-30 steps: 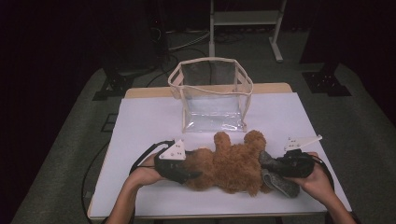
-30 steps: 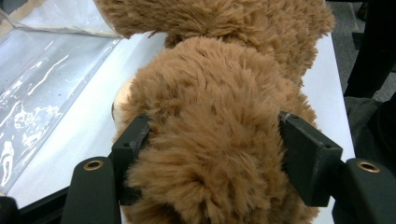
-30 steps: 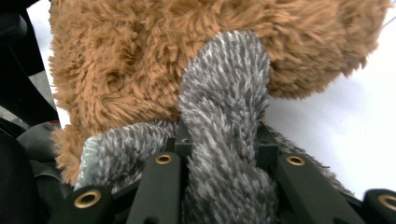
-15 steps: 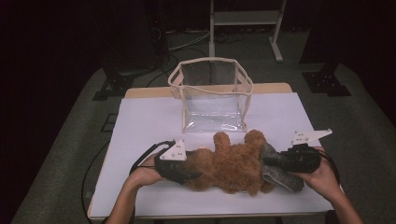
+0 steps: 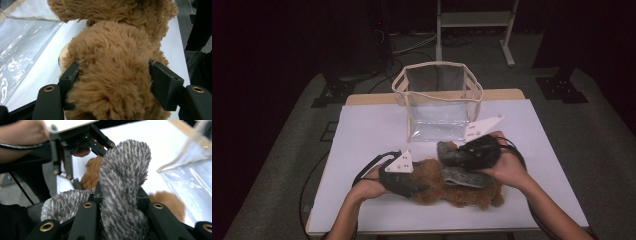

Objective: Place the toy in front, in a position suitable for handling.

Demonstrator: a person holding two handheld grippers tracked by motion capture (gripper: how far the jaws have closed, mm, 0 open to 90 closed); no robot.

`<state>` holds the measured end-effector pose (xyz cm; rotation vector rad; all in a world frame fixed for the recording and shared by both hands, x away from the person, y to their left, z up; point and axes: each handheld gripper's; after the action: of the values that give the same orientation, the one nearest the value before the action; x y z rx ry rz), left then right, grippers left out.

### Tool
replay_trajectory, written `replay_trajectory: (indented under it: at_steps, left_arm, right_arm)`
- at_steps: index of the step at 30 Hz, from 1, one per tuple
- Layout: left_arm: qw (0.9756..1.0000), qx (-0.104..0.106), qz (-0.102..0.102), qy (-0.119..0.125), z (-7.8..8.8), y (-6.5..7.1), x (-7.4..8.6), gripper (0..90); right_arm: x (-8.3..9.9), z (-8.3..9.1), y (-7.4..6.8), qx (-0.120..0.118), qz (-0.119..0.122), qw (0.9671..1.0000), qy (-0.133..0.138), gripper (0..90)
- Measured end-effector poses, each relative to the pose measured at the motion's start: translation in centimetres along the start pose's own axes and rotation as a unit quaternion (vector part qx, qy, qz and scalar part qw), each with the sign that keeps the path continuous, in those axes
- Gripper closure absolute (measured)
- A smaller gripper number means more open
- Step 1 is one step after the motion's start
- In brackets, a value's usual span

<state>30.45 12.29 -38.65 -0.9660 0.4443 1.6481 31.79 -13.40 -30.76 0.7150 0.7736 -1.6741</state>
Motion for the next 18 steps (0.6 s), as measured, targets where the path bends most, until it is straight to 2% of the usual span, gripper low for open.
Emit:
replay_trajectory:
  at_steps: [2,5,7,10,13,15,18]
  left_arm:
    - [1.0,0.0,-0.004,0.0,0.0,0.0,0.0,33.2]
    - [1.0,0.003,-0.008,0.0,0.0,0.1,0.1,33.4]
    - [1.0,0.003,-0.007,0.002,-0.1,0.1,0.1,33.4]
    - [1.0,0.002,-0.003,0.004,-0.2,0.1,0.0,33.4]
    - [1.0,0.002,-0.003,0.003,-0.1,0.2,0.0,33.4]
    - [1.0,0.001,-0.005,0.003,-0.2,0.2,0.0,33.3]
    - [1.0,0.0,-0.009,0.001,-0.2,0.2,-0.1,33.1]
  right_arm:
    - [-0.8,-1.8,0.7,0.009,0.003,0.9996,-0.027,70.2]
    - [-0.5,-4.0,2.8,0.032,-0.019,0.9962,-0.079,70.2]
    - [0.3,-4.5,4.0,0.035,-0.044,0.994,-0.093,70.2]
    - [1.4,-3.7,5.1,0.036,-0.061,0.9939,-0.084,70.3]
    - [2.1,-2.4,5.5,0.049,-0.081,0.9928,-0.073,70.2]
    - [2.4,-1.7,5.3,0.05,-0.087,0.9929,-0.065,70.3]
    - [2.1,-1.0,4.2,0.042,-0.072,0.9954,-0.048,70.2]
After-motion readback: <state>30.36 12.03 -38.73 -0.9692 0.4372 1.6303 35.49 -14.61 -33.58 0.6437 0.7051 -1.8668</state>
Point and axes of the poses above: each handheld gripper's, and its own axes: z roughly backward along the jaws, x roughly out of its underside, y roughly to its right, and after that the axes turned 8 degrees about -x, right-handed
